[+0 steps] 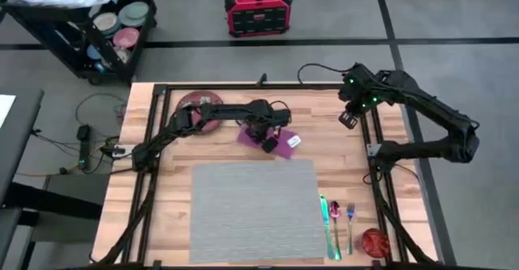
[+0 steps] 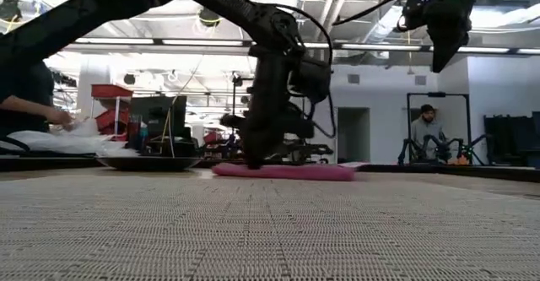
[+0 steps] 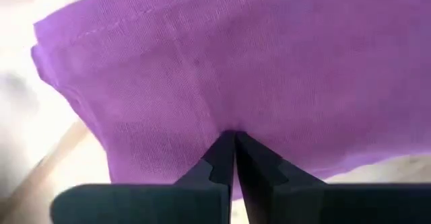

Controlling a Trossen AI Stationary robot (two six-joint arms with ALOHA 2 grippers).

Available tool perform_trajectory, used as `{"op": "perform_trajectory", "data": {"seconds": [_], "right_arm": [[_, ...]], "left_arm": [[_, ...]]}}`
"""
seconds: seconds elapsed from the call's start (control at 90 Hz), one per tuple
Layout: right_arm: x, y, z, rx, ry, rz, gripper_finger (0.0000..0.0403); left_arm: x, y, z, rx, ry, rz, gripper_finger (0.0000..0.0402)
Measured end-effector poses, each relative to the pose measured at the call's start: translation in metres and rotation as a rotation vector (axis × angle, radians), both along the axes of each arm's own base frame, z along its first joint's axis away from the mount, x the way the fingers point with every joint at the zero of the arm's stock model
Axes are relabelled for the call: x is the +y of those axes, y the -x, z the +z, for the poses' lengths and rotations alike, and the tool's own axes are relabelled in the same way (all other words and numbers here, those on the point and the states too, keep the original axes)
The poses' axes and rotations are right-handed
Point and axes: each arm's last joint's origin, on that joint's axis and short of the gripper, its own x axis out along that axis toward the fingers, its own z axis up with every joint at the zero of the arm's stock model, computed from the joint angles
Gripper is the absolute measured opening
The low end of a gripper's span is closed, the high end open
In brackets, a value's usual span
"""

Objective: Set table place
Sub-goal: Put the pink table napkin on the gray table mat

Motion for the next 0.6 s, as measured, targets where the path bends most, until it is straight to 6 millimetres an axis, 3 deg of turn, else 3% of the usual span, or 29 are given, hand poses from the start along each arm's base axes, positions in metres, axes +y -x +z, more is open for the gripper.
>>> {"op": "perform_trajectory", "data": {"seconds": [0.211,0.356,0.467,0.6], "right_arm": [[0.003,-0.002,0.0,-0.004,-0.008,0.026,0.0],[0.006,-0.003,0.0,-0.001,-0.012,0.048,0.0],[0.008,-0.004,-0.001,0.011,-0.02,0.063,0.0],[0.011,-0.004,-0.001,0.015,-0.024,0.076,0.0]], "left_arm": [[-0.022,0.015,0.008,0.202,0.005,-0.039,0.0],[-0.037,0.021,0.025,0.128,-0.026,0.012,0.0],[-0.047,0.036,0.034,0.087,-0.067,0.079,0.0],[-0.053,0.058,0.045,-0.163,-0.132,0.252,0.0]]}}
